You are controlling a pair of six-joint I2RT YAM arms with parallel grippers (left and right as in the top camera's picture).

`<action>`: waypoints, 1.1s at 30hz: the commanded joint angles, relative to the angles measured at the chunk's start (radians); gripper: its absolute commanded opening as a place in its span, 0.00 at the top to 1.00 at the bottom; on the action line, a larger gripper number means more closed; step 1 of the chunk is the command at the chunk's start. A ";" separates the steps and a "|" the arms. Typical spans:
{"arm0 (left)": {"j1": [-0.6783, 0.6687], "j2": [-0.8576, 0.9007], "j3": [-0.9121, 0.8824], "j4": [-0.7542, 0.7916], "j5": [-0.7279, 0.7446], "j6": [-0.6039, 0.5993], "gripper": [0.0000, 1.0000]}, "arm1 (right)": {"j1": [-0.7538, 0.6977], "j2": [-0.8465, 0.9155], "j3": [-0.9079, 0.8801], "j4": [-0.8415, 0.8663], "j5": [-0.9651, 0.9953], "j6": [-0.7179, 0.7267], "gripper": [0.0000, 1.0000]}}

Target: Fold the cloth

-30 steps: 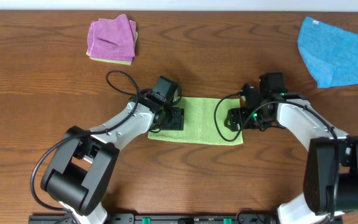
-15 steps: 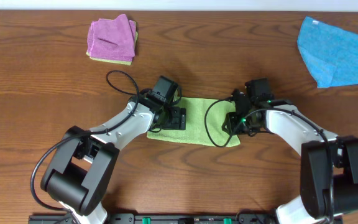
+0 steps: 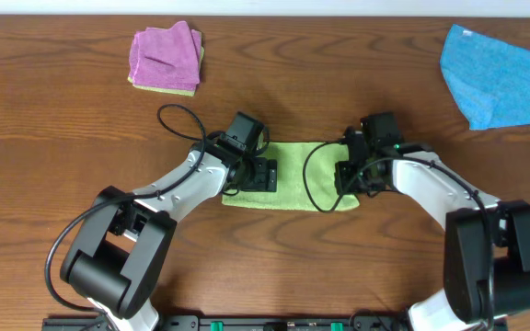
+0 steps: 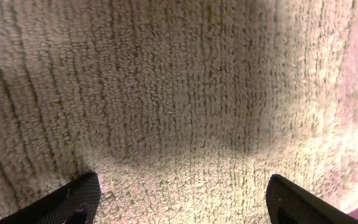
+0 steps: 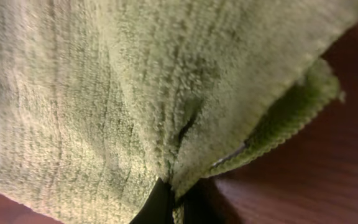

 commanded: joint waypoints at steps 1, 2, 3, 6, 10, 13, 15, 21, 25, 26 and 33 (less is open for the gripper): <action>0.003 0.013 0.006 -0.003 -0.013 -0.005 0.13 | 0.002 -0.005 0.066 -0.029 0.064 0.005 0.99; 0.003 0.013 0.006 -0.003 -0.013 -0.005 0.13 | 0.005 -0.005 0.083 -0.046 0.064 0.005 0.98; 0.003 0.013 0.006 -0.003 -0.013 -0.005 0.13 | 0.008 -0.005 0.097 -0.061 0.064 0.005 0.98; 0.003 0.013 0.006 -0.002 -0.013 -0.005 0.13 | 0.025 -0.005 0.136 -0.103 0.063 0.005 0.98; 0.003 0.013 0.006 -0.002 -0.013 -0.005 0.12 | 0.059 -0.005 0.150 -0.112 0.055 0.019 0.98; 0.003 0.013 0.006 -0.002 -0.013 -0.005 0.12 | 0.093 -0.005 0.150 -0.111 0.021 0.035 0.98; 0.003 0.013 0.006 0.000 -0.013 -0.005 0.11 | 0.119 -0.005 0.150 -0.109 0.027 0.042 0.99; 0.003 0.013 0.006 0.005 -0.012 -0.005 0.05 | 0.184 -0.005 0.150 -0.068 0.039 0.066 0.98; 0.006 0.013 0.006 0.006 -0.013 -0.004 0.08 | 0.204 -0.005 0.152 -0.068 0.042 0.069 0.98; 0.006 0.013 0.006 0.008 -0.013 -0.004 0.08 | 0.207 -0.005 0.155 -0.069 0.042 0.069 0.99; 0.015 -0.003 0.008 -0.012 -0.013 -0.003 0.02 | 0.207 -0.006 0.235 -0.124 0.046 0.076 0.98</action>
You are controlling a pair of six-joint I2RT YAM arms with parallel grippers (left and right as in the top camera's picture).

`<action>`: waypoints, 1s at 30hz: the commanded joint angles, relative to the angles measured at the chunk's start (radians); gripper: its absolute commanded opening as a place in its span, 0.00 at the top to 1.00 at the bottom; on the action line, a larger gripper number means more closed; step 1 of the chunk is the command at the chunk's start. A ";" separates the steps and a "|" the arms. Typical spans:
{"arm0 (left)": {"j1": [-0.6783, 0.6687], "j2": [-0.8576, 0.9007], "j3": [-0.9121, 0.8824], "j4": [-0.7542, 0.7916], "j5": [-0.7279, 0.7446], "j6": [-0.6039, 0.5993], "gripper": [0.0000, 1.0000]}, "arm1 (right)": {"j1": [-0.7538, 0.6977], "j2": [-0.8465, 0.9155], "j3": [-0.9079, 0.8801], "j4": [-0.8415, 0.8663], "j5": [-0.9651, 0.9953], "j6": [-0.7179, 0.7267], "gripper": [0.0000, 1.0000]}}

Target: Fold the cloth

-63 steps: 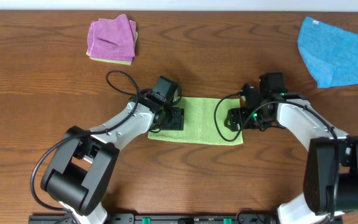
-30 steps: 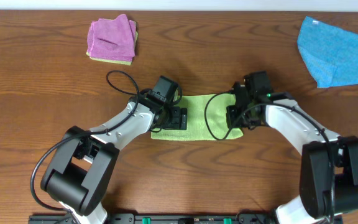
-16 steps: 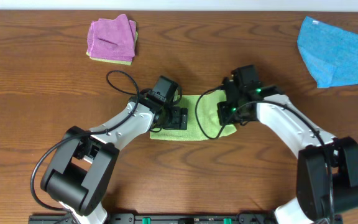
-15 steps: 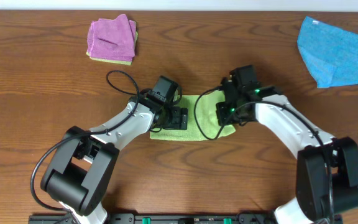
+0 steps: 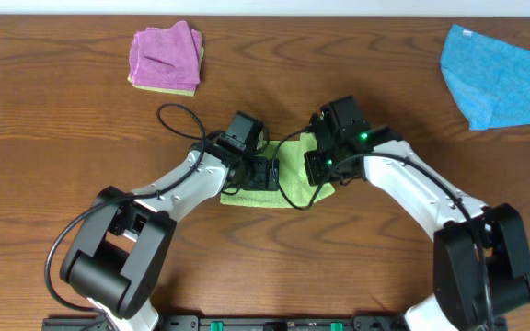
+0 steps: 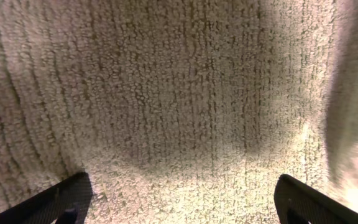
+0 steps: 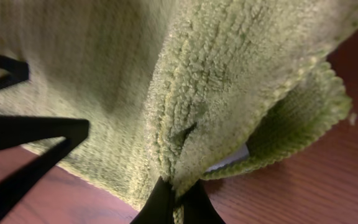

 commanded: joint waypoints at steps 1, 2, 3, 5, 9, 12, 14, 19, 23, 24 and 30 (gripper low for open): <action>0.020 -0.018 0.008 -0.025 -0.015 -0.002 0.05 | 0.010 -0.006 0.059 -0.019 0.002 0.014 0.99; 0.027 -0.034 0.008 -0.029 -0.016 -0.001 0.05 | 0.013 -0.006 0.068 -0.023 0.003 0.014 0.98; 0.036 -0.056 0.008 -0.039 -0.019 0.004 0.05 | 0.016 -0.006 0.073 -0.025 0.004 0.014 0.99; 0.049 -0.098 0.008 -0.057 -0.041 0.009 0.05 | 0.023 -0.006 0.074 -0.025 0.015 0.014 0.98; 0.064 -0.183 0.008 -0.073 -0.043 0.018 0.05 | 0.041 -0.006 0.074 -0.025 0.055 0.014 0.98; 0.062 -0.232 0.008 -0.077 -0.017 0.017 0.05 | 0.052 -0.006 0.074 -0.023 0.055 0.014 0.98; 0.061 -0.265 0.008 -0.097 -0.020 0.017 0.05 | 0.062 -0.006 0.074 -0.020 0.055 0.014 0.99; 0.086 -0.425 0.008 -0.244 -0.163 0.021 0.05 | 0.098 -0.006 0.074 -0.002 0.055 0.039 0.98; 0.151 -0.628 0.008 -0.369 -0.222 0.108 0.05 | 0.130 -0.006 0.074 0.040 0.054 0.080 0.98; 0.166 -0.666 0.008 -0.393 -0.226 0.121 0.05 | 0.137 -0.006 0.074 0.047 0.054 0.092 0.99; 0.249 -0.842 0.008 -0.603 -0.321 0.138 0.05 | 0.198 -0.006 0.074 0.111 0.054 0.151 0.98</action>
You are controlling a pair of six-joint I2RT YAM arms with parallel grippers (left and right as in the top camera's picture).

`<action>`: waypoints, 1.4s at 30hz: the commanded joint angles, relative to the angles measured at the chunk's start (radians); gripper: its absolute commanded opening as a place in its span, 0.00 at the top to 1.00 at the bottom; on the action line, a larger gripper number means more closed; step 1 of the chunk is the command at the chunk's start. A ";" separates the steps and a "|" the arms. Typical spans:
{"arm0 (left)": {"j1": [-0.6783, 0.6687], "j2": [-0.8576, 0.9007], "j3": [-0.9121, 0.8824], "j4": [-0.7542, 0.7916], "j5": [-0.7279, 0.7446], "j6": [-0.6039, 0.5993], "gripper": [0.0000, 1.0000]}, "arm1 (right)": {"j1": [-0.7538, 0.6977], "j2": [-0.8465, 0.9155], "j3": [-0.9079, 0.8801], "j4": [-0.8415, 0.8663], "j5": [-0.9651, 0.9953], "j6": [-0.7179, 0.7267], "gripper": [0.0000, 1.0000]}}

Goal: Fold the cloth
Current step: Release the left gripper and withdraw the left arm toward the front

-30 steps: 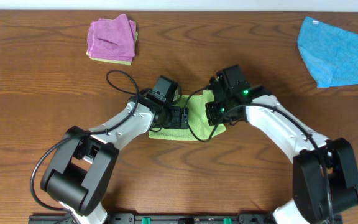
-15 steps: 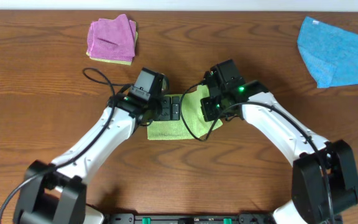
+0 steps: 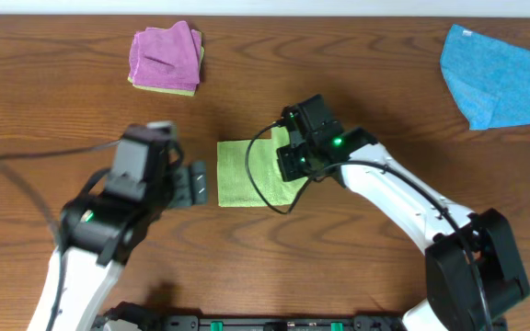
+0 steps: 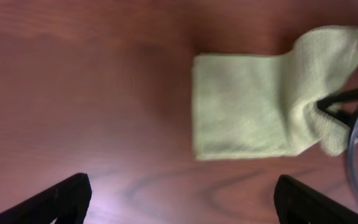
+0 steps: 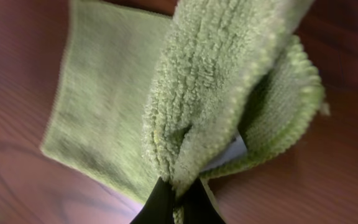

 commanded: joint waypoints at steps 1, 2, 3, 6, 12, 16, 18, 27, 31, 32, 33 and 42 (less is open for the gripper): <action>0.035 -0.057 0.008 -0.082 -0.081 0.037 0.05 | 0.047 -0.006 0.015 0.022 0.002 0.065 0.98; 0.041 -0.079 0.008 -0.118 -0.085 0.039 0.05 | 0.063 -0.006 0.015 0.037 0.001 0.077 0.98; 0.042 -0.094 0.008 -0.147 -0.085 0.039 0.05 | 0.077 -0.006 0.015 0.051 0.002 0.087 0.99; 0.042 -0.141 0.008 -0.239 -0.085 0.037 0.05 | 0.117 -0.006 0.015 0.089 0.005 0.107 0.98; 0.042 -0.208 0.008 -0.305 -0.115 0.034 0.05 | 0.173 -0.002 0.015 0.093 0.162 0.150 0.99; 0.042 -0.221 0.008 -0.311 -0.113 0.033 0.05 | 0.188 0.012 0.013 0.093 0.232 0.169 0.98; 0.042 -0.221 0.008 -0.314 -0.101 0.034 0.05 | 0.188 0.022 0.013 0.094 0.238 0.189 0.98; 0.042 -0.221 0.008 -0.314 -0.100 0.034 0.05 | 0.209 0.026 0.012 0.114 0.232 0.224 0.69; 0.042 -0.220 0.008 -0.314 -0.100 0.034 0.05 | 0.229 0.026 0.012 0.140 0.221 0.224 0.26; 0.042 -0.220 0.008 -0.313 -0.100 0.034 0.05 | 0.233 0.026 0.012 0.148 0.217 0.224 0.02; 0.042 -0.221 0.008 -0.313 -0.101 0.034 0.05 | 0.237 0.026 0.012 0.154 0.215 0.224 0.01; 0.042 -0.220 0.008 -0.297 -0.103 0.034 0.05 | 0.245 0.026 0.012 0.167 0.216 0.224 0.01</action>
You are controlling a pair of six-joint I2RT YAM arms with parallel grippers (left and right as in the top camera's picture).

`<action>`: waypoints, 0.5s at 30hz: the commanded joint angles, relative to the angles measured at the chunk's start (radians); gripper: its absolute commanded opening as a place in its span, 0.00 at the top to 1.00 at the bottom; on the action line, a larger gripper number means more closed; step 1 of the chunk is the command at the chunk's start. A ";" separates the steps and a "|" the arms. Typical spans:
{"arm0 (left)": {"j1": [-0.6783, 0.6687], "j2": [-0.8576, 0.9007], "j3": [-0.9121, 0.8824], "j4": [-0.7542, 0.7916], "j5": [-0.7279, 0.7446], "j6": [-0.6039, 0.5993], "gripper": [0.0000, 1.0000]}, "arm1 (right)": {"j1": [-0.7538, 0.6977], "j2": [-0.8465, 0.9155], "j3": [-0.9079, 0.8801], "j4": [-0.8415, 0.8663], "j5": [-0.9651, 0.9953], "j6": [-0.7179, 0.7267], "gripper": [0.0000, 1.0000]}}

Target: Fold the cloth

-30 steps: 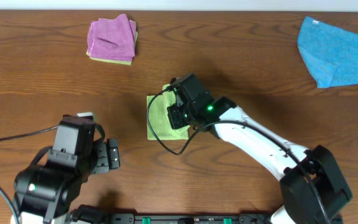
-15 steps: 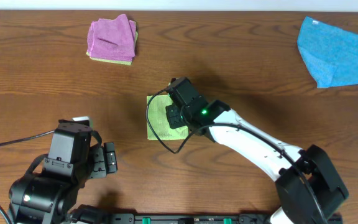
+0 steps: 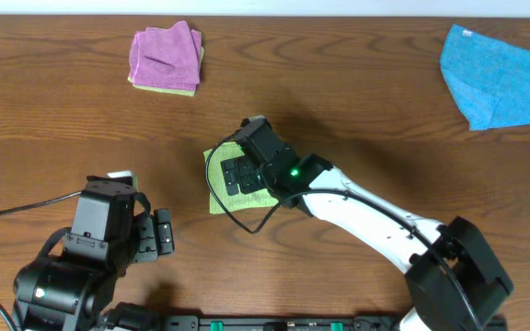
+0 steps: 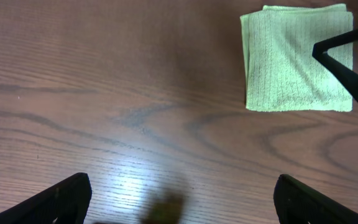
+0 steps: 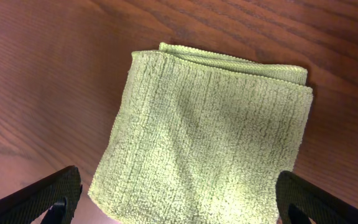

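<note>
The green cloth [image 3: 217, 191] lies flat on the wooden table as a small folded square, its doubled edges showing at the far side in the right wrist view [image 5: 207, 130]. My right gripper [image 3: 243, 175] hovers just above it, open, with a fingertip on each side [image 5: 48, 199] and nothing between them. My left gripper [image 3: 161, 237] is pulled back toward the front left, open and empty over bare wood [image 4: 179, 208]. From there the cloth [image 4: 297, 59] sits at the upper right.
A folded pink cloth on a yellow one [image 3: 166, 57] lies at the back left. A loose blue cloth [image 3: 500, 74] lies at the back right. A black cable loops beside the right gripper.
My right gripper was shut on the cloth's raised edge over the left half; it is now open and the cloth lies flat, folded. The left arm has moved back toward the front left.
Both grippers were on the long green cloth, the left open on its left part, the right shut on its right edge. The right then held that edge further left. Then the left arm was off the cloth. Now the cloth is a released square.
</note>
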 commanded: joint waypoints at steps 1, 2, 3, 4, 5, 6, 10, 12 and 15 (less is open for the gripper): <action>0.006 -0.001 0.008 0.000 -0.006 0.017 0.05 | 0.009 0.011 0.012 -0.001 0.003 0.010 0.01; 0.006 -0.001 0.008 0.000 -0.006 0.017 0.05 | 0.009 0.011 0.012 -0.003 0.003 0.010 0.01; 0.006 -0.001 0.008 0.000 -0.006 0.013 0.05 | 0.009 0.011 0.012 -0.006 0.003 0.010 0.01; 0.006 -0.001 0.008 0.000 -0.005 0.010 0.05 | 0.009 0.011 0.012 -0.016 0.003 0.010 0.01; 0.006 -0.001 0.008 0.000 -0.002 0.010 0.05 | 0.008 0.011 0.012 -0.035 0.008 0.010 0.01; 0.006 -0.001 0.008 0.000 0.003 0.010 0.05 | 0.006 0.011 0.012 -0.059 0.023 0.011 0.01; 0.006 -0.001 0.008 0.002 0.031 0.010 0.05 | -0.035 0.036 0.008 -0.100 -0.022 -0.019 0.01; 0.006 -0.001 0.008 0.004 0.031 0.010 0.05 | -0.067 0.071 0.008 -0.056 -0.172 -0.104 0.01; 0.006 -0.001 0.008 0.013 0.032 0.008 0.05 | -0.098 0.135 0.008 -0.032 -0.252 -0.114 0.01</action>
